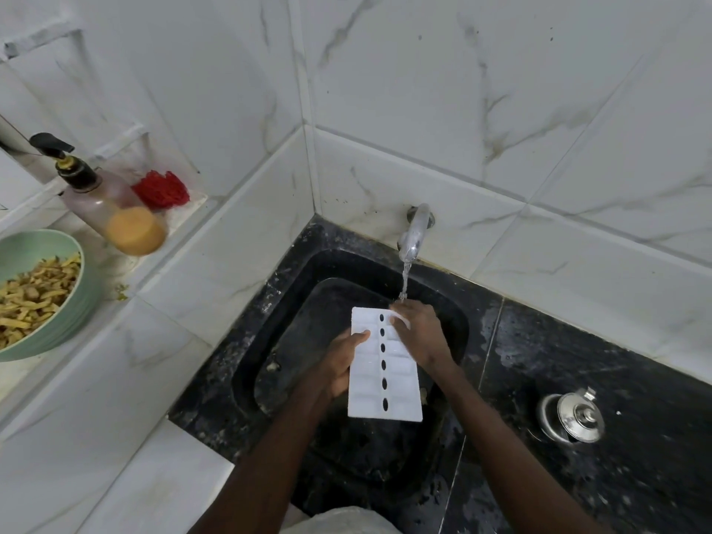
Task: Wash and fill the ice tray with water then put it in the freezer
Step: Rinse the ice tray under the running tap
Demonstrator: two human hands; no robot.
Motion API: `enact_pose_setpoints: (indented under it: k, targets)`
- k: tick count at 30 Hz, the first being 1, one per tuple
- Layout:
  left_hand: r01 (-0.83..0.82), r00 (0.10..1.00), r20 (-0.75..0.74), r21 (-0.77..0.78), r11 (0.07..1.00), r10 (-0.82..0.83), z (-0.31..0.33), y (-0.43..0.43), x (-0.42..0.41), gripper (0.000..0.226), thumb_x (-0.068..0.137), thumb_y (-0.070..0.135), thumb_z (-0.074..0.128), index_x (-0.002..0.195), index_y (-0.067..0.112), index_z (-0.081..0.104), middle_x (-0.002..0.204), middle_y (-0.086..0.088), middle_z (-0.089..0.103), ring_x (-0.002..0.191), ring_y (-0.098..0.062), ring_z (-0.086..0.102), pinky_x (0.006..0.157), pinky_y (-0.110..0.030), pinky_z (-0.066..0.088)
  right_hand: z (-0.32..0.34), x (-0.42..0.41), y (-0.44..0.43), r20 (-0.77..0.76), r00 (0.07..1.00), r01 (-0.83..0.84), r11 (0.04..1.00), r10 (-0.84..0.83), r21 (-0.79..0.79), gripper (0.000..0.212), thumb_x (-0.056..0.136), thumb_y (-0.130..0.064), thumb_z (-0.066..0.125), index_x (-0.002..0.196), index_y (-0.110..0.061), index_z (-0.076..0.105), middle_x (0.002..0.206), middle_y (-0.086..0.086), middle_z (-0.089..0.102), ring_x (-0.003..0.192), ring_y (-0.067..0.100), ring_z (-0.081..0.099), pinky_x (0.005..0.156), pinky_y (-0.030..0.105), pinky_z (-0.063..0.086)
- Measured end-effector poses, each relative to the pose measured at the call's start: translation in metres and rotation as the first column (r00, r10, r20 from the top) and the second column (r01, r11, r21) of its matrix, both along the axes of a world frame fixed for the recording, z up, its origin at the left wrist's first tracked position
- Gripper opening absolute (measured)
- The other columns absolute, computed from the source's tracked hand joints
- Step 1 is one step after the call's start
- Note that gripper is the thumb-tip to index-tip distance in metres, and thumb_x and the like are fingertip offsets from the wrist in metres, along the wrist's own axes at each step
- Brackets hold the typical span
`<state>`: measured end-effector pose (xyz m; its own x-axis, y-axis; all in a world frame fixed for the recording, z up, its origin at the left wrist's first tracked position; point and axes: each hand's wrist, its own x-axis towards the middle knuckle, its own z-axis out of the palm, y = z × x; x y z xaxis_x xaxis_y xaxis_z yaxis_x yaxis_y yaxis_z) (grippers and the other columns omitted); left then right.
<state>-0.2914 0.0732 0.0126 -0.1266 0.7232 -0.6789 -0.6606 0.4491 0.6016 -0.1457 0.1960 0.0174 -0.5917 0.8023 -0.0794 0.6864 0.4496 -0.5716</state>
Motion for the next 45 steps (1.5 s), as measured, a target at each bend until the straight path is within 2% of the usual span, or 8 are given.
enact_pose_setpoints:
  k: [5,10,13,20,29,37,42,45]
  targets:
    - [-0.068,0.998,-0.01,0.031,0.997,0.068,0.002,0.013,0.013,0.035,0.103,0.01,0.052,0.136,0.004,0.059,0.119,-0.02,0.073,0.101,-0.036,0.073,0.078,-0.043,0.061,-0.007,0.001,-0.008,0.134,0.984,-0.131,0.989,0.121,0.069,0.046,0.11,-0.038,0.037,0.154,-0.03,0.046,0.163,-0.008,0.039,0.154,0.016,0.024,0.123,0.05,0.017]
    - [-0.107,0.994,0.047,0.094,0.99,0.103,0.0,0.022,0.024,0.041,0.104,0.008,0.047,0.144,0.004,0.052,0.135,-0.025,0.063,0.121,-0.045,0.063,0.099,-0.055,0.054,-0.006,0.003,-0.006,0.191,0.971,-0.161,0.984,0.145,0.071,0.054,0.111,-0.045,0.024,0.162,-0.028,0.028,0.166,-0.008,0.032,0.159,0.017,0.009,0.127,0.051,0.002]
    - [-0.146,0.989,0.037,0.141,0.979,0.142,0.0,0.026,0.028,0.053,0.097,0.009,0.054,0.149,0.002,0.047,0.144,-0.03,0.054,0.134,-0.053,0.048,0.111,-0.065,0.04,-0.007,0.009,-0.006,0.186,0.965,-0.203,0.976,0.186,0.079,0.054,0.111,-0.045,0.024,0.161,-0.028,0.03,0.166,-0.01,0.031,0.159,0.015,0.009,0.128,0.053,0.004]
    - [-0.223,0.97,0.127,0.132,0.966,0.206,0.004,0.03,0.038,0.053,0.101,0.015,0.055,0.152,0.004,0.043,0.148,-0.028,0.051,0.13,-0.045,0.054,0.102,-0.053,0.053,-0.001,0.015,-0.004,0.267,0.944,-0.227,0.968,0.193,0.105,0.055,0.111,-0.045,0.021,0.162,-0.025,0.028,0.167,-0.009,0.027,0.159,0.015,0.004,0.128,0.052,0.0]
    - [-0.266,0.936,0.265,0.107,0.958,0.231,-0.004,0.033,0.028,0.054,0.109,0.04,0.035,0.154,0.01,0.041,0.148,-0.019,0.055,0.129,-0.036,0.059,0.091,-0.046,0.06,0.004,0.025,-0.013,0.273,0.922,-0.309,0.946,0.274,0.095,0.054,0.111,-0.044,0.024,0.163,-0.027,0.025,0.169,-0.013,0.02,0.159,0.013,0.004,0.128,0.052,-0.001]
    - [-0.283,0.951,0.163,0.119,0.952,0.263,-0.008,0.038,0.035,0.059,0.106,0.04,0.045,0.156,0.011,0.037,0.155,-0.021,0.047,0.143,-0.04,0.045,0.115,-0.057,0.041,0.012,0.015,-0.004,0.325,0.913,-0.286,0.955,0.248,0.077,0.059,0.11,-0.048,0.015,0.165,-0.027,0.013,0.171,-0.01,0.015,0.159,0.016,-0.001,0.127,0.051,-0.003]
    - [-0.351,0.929,0.165,0.115,0.929,0.331,-0.015,0.046,0.015,0.056,0.105,0.036,0.05,0.153,0.009,0.038,0.148,-0.024,0.053,0.136,-0.044,0.052,0.114,-0.065,0.038,0.015,0.037,-0.017,0.339,0.891,-0.352,0.931,0.303,0.093,0.056,0.111,-0.048,0.02,0.164,-0.029,0.019,0.169,-0.016,0.014,0.159,0.013,0.0,0.128,0.051,-0.004]
    - [-0.311,0.943,0.162,0.128,0.942,0.29,-0.011,0.044,0.028,0.059,0.103,0.035,0.054,0.154,0.009,0.038,0.15,-0.022,0.052,0.138,-0.041,0.051,0.113,-0.059,0.043,0.016,0.028,-0.01,0.333,0.901,-0.317,0.946,0.279,0.065,0.057,0.111,-0.048,0.019,0.164,-0.027,0.02,0.17,-0.014,0.012,0.159,0.014,-0.002,0.128,0.051,-0.005]
